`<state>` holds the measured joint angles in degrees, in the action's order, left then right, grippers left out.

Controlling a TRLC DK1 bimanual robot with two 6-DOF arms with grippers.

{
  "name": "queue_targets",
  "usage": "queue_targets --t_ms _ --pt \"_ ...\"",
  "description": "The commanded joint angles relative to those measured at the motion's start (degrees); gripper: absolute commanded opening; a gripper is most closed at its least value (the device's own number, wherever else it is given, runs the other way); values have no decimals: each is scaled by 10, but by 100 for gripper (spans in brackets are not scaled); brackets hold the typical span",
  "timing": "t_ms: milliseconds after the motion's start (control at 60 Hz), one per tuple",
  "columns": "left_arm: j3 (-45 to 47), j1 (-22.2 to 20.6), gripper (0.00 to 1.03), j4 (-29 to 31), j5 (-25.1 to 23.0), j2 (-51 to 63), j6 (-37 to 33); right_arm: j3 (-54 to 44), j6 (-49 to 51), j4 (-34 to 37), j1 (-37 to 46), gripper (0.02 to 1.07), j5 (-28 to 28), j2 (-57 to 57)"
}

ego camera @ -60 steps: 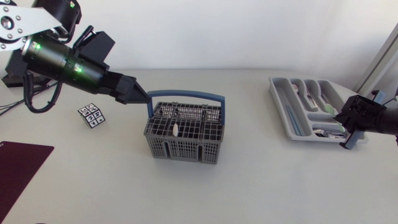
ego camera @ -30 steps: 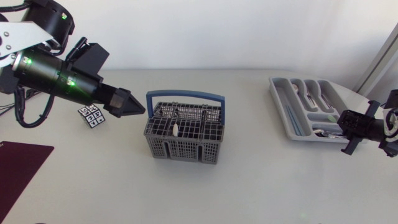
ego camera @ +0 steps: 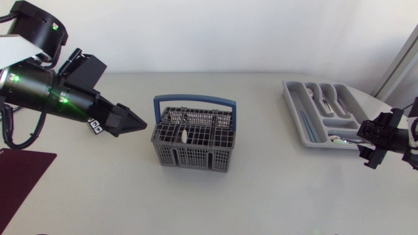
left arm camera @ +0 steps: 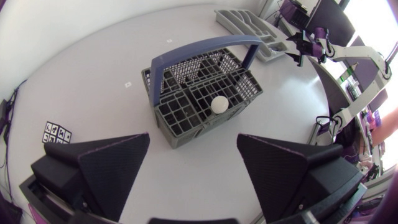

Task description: Transfer all utensils from the basket to the drawer tray.

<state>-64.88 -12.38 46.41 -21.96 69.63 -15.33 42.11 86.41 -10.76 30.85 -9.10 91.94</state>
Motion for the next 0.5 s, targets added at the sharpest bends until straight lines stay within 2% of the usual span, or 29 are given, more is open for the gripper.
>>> queue_targets --t_ms 0,133,250,483 --pt "22 4 98 -2 2 -14 -18 -12 -24 50 -17 98 -1 -73" --pt "36 5 98 -2 3 -27 -25 -12 -90 157 -67 98 -3 -166" --pt "54 5 98 -2 3 -40 -34 -9 -172 261 -149 98 7 -243" --pt "98 7 98 -18 2 -51 -66 50 -378 398 -342 98 49 -269"
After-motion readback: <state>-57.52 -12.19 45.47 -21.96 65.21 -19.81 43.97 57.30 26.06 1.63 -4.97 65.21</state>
